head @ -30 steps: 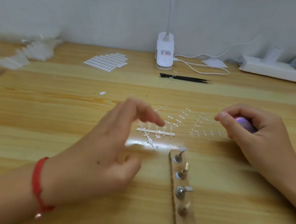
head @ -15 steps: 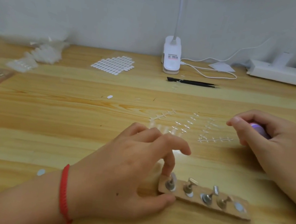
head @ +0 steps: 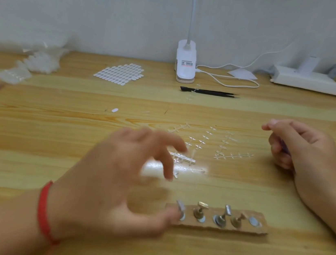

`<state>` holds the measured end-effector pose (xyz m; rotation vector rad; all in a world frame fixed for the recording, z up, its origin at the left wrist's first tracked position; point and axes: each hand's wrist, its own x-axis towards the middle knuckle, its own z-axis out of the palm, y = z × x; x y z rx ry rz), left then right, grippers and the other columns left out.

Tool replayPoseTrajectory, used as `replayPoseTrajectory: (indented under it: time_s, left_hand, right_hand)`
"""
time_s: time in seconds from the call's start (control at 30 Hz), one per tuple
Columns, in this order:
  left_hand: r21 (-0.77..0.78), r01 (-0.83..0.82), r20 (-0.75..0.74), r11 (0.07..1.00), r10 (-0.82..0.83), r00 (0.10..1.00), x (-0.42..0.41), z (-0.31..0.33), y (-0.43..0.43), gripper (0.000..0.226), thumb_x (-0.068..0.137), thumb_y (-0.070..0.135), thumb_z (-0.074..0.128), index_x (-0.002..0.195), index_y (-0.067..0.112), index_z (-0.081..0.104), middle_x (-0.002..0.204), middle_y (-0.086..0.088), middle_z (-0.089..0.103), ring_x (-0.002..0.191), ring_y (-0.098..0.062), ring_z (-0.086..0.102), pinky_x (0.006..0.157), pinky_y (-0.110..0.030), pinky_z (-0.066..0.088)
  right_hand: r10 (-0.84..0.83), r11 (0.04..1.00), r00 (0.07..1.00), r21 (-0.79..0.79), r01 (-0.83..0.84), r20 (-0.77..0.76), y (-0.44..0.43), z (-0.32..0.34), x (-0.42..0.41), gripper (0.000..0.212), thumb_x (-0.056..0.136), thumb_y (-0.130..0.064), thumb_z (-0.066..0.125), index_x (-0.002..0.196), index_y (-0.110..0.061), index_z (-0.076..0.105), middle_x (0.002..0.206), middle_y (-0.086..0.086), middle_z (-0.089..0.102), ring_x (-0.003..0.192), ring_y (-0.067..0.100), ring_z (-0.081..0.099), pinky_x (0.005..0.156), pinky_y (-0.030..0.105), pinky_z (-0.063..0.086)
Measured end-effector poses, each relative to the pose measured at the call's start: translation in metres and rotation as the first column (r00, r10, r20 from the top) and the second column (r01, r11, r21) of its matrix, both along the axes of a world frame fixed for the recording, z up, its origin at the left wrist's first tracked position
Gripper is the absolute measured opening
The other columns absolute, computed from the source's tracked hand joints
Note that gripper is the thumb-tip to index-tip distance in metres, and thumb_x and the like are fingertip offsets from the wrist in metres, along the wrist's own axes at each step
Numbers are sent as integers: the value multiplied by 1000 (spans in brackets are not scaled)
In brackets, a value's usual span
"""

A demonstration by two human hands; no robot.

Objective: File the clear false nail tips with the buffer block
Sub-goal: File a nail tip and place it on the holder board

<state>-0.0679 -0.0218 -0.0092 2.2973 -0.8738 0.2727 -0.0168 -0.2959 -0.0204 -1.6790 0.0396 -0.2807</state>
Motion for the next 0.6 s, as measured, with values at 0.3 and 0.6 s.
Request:
replayPoseTrajectory:
  time_s: [0.3, 0.6]
  left_hand:
    - [474, -153, -19, 867, 183, 983, 50, 6, 8, 44, 78, 61, 41, 119, 49, 53, 103, 16, 49, 100, -5, 43, 90, -32, 42]
    - [146, -158, -216, 977, 187, 958, 54, 9, 11, 11, 76, 31, 75, 81, 36, 67, 77, 16, 63, 74, -1, 56, 60, -5, 38]
  right_hand:
    - [7, 1000, 1000, -20, -7, -1, 2, 1, -2, 25, 91, -23, 61, 69, -19, 71, 49, -4, 43, 40, 8, 29, 38, 18, 22]
    - [15, 999, 1000, -45, -16, -13, 4, 4, -6, 21, 92, -21, 61, 74, -16, 70, 51, -2, 43, 41, 7, 30, 39, 18, 23]
